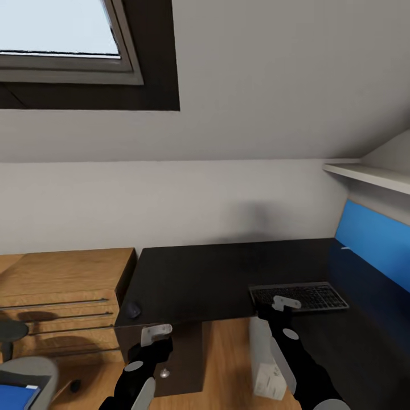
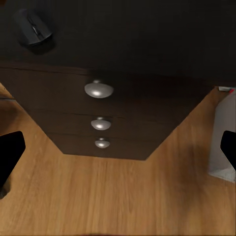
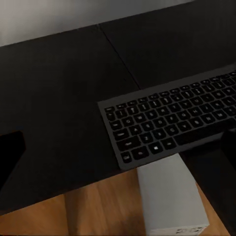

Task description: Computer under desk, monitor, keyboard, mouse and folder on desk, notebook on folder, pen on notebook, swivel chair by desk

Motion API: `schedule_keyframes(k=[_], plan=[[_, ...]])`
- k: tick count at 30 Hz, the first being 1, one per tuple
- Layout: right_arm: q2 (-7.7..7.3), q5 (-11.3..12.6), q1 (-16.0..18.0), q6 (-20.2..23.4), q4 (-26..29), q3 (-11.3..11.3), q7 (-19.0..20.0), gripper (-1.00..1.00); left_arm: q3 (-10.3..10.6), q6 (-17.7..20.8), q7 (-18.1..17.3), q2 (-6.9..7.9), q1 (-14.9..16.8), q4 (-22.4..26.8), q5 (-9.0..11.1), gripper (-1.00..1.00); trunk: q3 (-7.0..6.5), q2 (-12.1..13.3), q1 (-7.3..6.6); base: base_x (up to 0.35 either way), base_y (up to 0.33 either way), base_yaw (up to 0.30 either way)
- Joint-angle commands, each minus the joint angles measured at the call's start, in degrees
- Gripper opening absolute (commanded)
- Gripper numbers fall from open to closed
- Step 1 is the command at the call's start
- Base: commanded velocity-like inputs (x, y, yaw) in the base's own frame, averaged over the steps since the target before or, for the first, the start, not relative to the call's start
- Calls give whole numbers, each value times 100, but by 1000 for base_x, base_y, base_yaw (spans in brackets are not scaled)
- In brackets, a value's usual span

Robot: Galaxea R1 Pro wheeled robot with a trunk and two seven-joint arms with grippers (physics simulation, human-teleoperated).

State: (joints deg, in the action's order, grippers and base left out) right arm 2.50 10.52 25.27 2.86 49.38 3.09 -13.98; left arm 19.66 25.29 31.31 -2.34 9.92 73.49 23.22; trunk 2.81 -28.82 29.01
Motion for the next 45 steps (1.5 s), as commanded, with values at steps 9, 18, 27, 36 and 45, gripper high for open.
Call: schedule_keyframes(k=[9,18,27,36,45], plan=[[-32,18,4,-14,-207,13,-33,100,11,-6,51,6,7,11,61,100,12,-11,7,330,0,0],[-67,9,4,-454,-270,-8,-42,100,22,-7,51,1,10,104,63,100,12,-11,7,330,0,0],[-645,55,712,-664,-1948,-61,-52,100,29,11,51,6,-213,1075,60,100,12,-11,7,153,0,0],[-1101,346,1371,-1101,-3102,-163,-52,100,43,35,51,6,-492,1797,60,100,102,-212,116,3,0,0],[-1203,593,1413,-843,-3133,-211,-52,100,45,37,59,6,-499,1801,63,100,263,-572,314,0,0,0]])
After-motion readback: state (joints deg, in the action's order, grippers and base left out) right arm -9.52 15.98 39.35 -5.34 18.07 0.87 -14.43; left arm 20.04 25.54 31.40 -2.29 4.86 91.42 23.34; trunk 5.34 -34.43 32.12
